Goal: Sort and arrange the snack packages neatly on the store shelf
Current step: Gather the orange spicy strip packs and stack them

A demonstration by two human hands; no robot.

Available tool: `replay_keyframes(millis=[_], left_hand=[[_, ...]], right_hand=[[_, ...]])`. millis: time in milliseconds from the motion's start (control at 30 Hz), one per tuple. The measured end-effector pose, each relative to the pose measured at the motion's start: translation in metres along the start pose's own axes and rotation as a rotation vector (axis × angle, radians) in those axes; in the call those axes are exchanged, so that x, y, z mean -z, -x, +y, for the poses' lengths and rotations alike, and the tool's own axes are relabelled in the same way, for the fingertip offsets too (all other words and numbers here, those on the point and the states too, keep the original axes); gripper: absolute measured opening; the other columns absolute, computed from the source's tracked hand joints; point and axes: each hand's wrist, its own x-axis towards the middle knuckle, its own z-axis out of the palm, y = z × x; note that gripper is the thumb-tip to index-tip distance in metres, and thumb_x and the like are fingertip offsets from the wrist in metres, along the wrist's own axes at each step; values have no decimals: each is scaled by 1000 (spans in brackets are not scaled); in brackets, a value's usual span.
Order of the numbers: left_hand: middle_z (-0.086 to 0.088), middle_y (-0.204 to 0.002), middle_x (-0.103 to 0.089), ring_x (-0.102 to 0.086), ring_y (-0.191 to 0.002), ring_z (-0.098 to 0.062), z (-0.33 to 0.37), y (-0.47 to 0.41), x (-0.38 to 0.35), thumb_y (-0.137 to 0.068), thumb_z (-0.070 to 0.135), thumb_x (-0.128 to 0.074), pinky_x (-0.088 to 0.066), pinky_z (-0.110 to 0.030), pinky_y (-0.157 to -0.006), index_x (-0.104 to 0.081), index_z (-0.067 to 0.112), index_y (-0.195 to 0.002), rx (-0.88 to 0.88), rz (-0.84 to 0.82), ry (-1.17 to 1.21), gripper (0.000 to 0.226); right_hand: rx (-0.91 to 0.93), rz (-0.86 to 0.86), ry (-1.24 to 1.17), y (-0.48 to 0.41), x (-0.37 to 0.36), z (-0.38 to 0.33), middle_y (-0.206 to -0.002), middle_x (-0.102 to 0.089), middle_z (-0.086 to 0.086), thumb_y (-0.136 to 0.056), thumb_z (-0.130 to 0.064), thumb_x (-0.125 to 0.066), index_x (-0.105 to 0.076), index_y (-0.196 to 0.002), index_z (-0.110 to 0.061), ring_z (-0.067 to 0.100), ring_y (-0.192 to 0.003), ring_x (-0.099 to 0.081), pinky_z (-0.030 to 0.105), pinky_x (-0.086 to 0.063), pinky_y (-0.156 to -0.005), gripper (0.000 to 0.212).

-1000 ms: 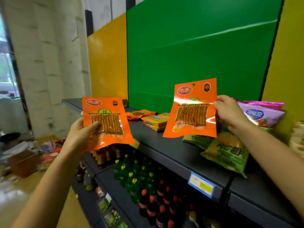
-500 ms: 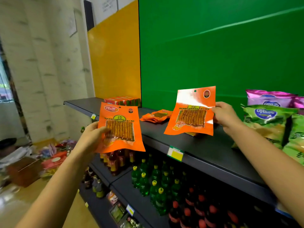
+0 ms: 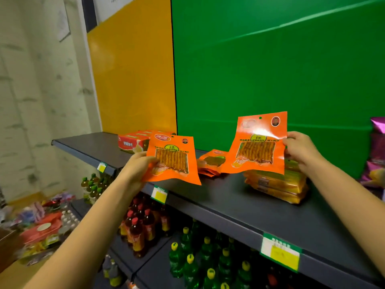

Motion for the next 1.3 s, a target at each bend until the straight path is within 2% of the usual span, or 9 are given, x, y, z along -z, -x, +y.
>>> replay_keyframes(millis=[167, 433, 600, 733, 833, 967, 1067, 1167, 1300], left_hand=[[2, -46, -66, -59, -36, -7, -5, -66, -20, -90, -4, -45, -49, -15, -39, -59, 9, -79, -9, -125, 57, 23], [-7, -76, -60, -60, -55, -14, -28, -144, -78, -90, -7, -45, -51, -24, -54, -56, 12, -81, -36, -340, -108, 24], [-8, -86, -60, -63, -59, -9, -45, -179, -103, -89, -8, -46, -50, -21, -54, -51, 10, -98, -52, -429, -237, 21], [-12, -121, -56, -59, -98, -23, -62, -201, -106, -87, 3, -55, -50, -36, -87, -32, 7, -137, -75, -491, -419, 55], [-12, -126, -59, -63, -104, -28, -72, -215, -104, -74, 20, -67, -50, -46, -94, -33, 11, -138, -72, -564, -446, 73], [-9, -123, -60, -62, -107, -26, -77, -228, -101, -68, 30, -69, -48, -40, -96, -41, 5, -134, -65, -620, -405, 76], [-17, -119, -64, -65, -95, -26, -79, -235, -98, -94, 25, -48, -48, -42, -96, -53, 3, -126, 62, -742, -173, 39], [-17, -109, -70, -69, -87, -23, -87, -240, -98, -97, 35, -37, -51, -39, -93, -67, 10, -108, 150, -867, -54, 40], [-15, -94, -71, -70, -65, -14, -92, -242, -104, -97, 27, -39, -56, -26, -63, -59, 1, -116, 100, -859, -29, 38]], right_hand=[[-42, 63, 2, -22, -4, 3, -69, -55, 4, -92, -5, -44, -56, -104, -14, 13, -51, -53, 23, -41, -50, 19], [-115, 169, 18, -40, -6, 4, -73, -59, 5, -92, -5, -46, -56, -117, -6, 15, -61, -54, 27, -46, -59, 26], [-109, 212, 23, -46, -35, 3, -67, -58, 5, -90, 2, -44, -58, -110, -7, -2, -32, -53, 11, -43, -37, 26], [-149, 178, 8, -49, -74, 2, -49, -62, -2, -91, 1, -44, -57, -95, -13, 1, -32, -53, 13, -42, -36, 19], [-184, 155, 62, -52, -103, 7, -65, -57, 2, -92, 0, -42, -53, -76, -17, 10, -48, -54, 21, -44, -47, 25], [-246, 183, 123, -60, -135, 21, -61, -53, 3, -89, 4, -40, -51, -70, -15, -1, -26, -46, 18, -42, -41, 28], [-273, 197, 206, -67, -154, 34, -59, -53, 6, -82, 7, -45, -50, -57, -15, 19, -49, -57, 34, -49, -61, 33], [-296, 233, 358, -78, -167, 50, -72, -64, 17, -77, 2, -50, -57, -55, -11, 33, -80, -61, 42, -51, -82, 27], [-333, 280, 494, -80, -179, 53, -110, -69, 16, -84, -12, -50, -71, -97, -5, 34, -105, -62, 35, -49, -87, 26]])
